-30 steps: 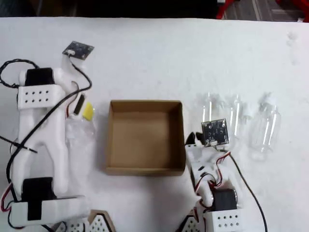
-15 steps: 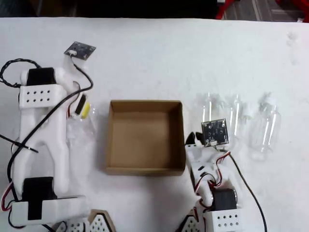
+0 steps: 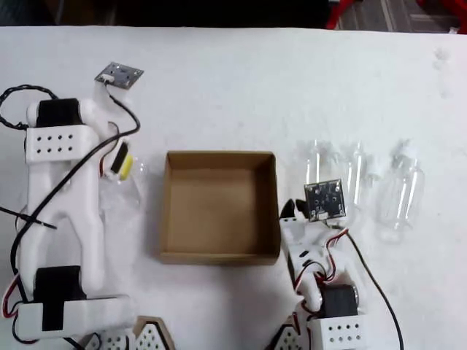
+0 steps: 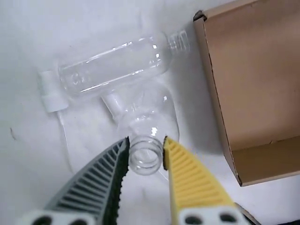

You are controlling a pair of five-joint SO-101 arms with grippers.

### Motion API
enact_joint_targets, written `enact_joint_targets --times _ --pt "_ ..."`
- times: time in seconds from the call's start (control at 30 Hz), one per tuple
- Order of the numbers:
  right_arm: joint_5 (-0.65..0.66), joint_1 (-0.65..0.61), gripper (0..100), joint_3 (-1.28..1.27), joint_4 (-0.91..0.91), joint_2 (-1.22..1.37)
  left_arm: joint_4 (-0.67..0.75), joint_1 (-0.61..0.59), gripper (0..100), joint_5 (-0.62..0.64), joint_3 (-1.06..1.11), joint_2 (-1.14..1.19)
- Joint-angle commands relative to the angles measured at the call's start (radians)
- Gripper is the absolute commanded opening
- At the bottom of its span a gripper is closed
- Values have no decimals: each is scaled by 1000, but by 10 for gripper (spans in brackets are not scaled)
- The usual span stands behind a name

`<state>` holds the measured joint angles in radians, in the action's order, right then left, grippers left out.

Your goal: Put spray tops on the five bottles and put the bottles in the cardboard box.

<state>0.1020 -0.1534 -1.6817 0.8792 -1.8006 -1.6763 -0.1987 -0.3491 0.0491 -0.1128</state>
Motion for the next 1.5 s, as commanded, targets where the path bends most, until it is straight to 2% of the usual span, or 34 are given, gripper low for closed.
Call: enact_joint_targets --times 0.0,0.1,0.37,0.53,0.9,1.07,1.47 --pt "11 1 22 -9 2 -1 -44 42 50 9 -115 -18" --pt "11 1 22 -9 2 -1 -112 111 50 9 -232 -33" --pt "11 1 22 -9 2 -1 -110 378 50 2 -379 -162" --pt "11 1 22 -9 2 -1 -110 455 50 2 -430 -171" --pt "11 1 22 -9 2 -1 -107 374 50 0 -353 90" --pt "11 1 22 -9 2 -1 -58 369 50 0 -353 193" --pt "11 1 22 -9 2 -1 20 369 55 -2 -354 294"
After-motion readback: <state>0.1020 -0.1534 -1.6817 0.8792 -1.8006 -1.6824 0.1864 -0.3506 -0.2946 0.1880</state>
